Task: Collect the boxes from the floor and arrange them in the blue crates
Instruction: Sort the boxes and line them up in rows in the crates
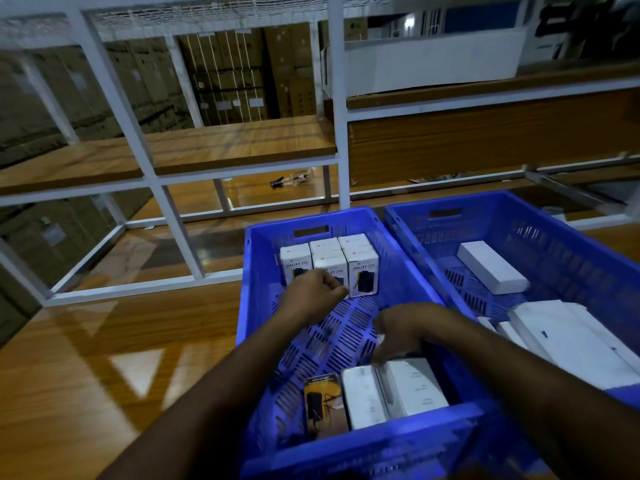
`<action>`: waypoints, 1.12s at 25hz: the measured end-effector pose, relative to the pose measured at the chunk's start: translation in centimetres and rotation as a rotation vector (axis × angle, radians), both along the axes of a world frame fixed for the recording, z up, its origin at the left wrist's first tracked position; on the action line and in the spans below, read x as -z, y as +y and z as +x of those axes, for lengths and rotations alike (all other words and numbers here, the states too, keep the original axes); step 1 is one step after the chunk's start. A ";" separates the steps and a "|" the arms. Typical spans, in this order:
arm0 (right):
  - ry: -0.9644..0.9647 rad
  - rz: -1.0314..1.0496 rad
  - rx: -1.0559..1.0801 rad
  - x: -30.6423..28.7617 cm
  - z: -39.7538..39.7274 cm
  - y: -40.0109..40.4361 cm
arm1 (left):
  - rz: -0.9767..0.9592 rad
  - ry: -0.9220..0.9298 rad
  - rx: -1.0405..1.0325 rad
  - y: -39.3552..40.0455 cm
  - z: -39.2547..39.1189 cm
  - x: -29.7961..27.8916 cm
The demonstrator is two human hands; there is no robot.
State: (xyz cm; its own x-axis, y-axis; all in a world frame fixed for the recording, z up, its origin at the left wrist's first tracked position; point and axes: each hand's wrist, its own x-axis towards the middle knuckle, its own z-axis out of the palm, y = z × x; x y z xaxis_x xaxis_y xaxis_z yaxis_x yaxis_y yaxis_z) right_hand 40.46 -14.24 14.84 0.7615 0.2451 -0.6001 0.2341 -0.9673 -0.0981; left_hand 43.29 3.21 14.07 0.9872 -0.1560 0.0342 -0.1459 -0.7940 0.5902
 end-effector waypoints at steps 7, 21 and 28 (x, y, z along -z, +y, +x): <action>-0.275 0.591 0.388 -1.9 2.9 0.0 | -0.443 0.121 -0.111 -0.8 -0.3 0.9; -0.097 1.476 0.917 -0.1 6.1 1.2 | -0.688 0.227 -0.159 -0.3 -0.5 1.3; 0.245 1.602 0.911 0.0 6.1 1.1 | -1.375 0.756 -0.018 1.5 -0.5 -0.6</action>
State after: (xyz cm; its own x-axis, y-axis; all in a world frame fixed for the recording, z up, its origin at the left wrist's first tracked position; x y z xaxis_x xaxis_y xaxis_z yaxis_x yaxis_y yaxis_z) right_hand 46.53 -13.14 14.82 0.9102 0.2345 -0.3414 -0.3980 0.2667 -0.8778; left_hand 42.75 4.68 14.63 0.8422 -0.4104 -0.3496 0.5098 0.3954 0.7640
